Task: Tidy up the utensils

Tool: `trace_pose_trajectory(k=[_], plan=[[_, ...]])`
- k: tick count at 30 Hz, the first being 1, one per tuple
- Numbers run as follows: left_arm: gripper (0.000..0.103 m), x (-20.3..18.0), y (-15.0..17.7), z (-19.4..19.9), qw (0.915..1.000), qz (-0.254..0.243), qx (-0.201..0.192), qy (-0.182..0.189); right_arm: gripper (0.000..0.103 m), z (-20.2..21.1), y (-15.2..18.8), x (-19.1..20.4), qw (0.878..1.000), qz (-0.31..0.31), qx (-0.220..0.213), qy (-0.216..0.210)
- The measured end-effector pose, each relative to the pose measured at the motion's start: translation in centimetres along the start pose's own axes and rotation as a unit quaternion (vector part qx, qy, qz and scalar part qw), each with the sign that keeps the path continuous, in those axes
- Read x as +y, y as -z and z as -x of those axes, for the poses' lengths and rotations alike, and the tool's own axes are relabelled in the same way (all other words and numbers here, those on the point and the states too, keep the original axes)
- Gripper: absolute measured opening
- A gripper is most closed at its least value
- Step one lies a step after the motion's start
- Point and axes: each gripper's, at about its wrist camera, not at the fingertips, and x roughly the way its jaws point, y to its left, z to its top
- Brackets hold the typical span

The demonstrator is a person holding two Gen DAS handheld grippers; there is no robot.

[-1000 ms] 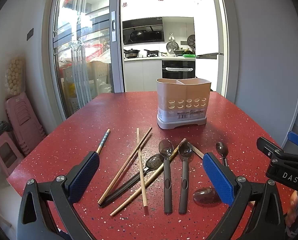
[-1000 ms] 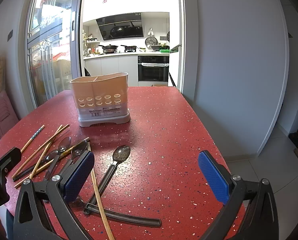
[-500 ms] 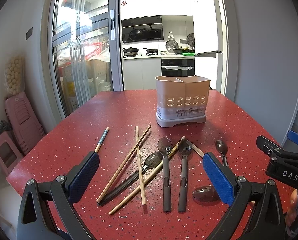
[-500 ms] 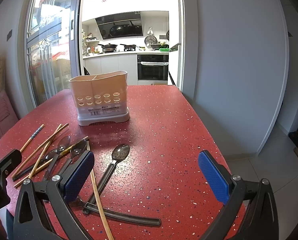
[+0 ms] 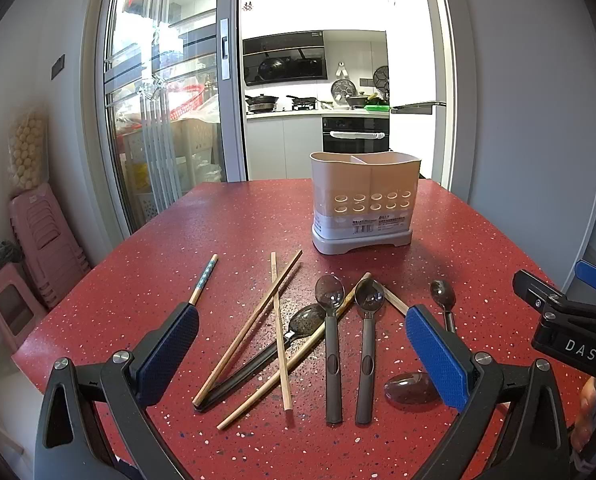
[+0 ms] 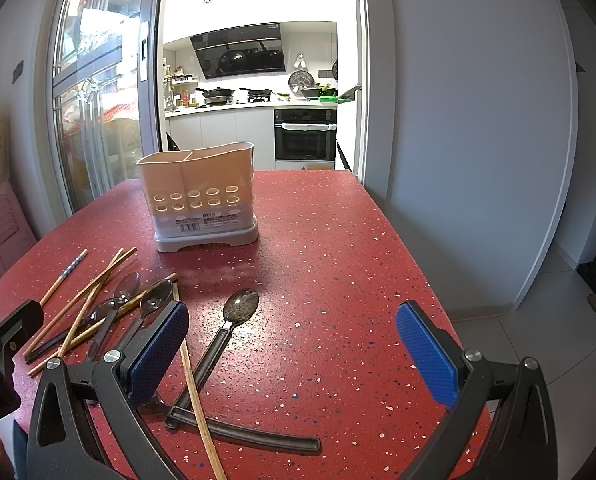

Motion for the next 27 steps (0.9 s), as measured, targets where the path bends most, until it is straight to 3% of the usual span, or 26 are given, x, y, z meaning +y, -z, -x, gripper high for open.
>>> trace_pose_trajectory(k=[27], plan=[[0.103, -0.13, -0.08, -0.15, 1.0, -0.001, 0.006, 0.003, 0.103, -0.09, -0.06, -0.05, 1.0, -0.002, 0.002, 0.001]])
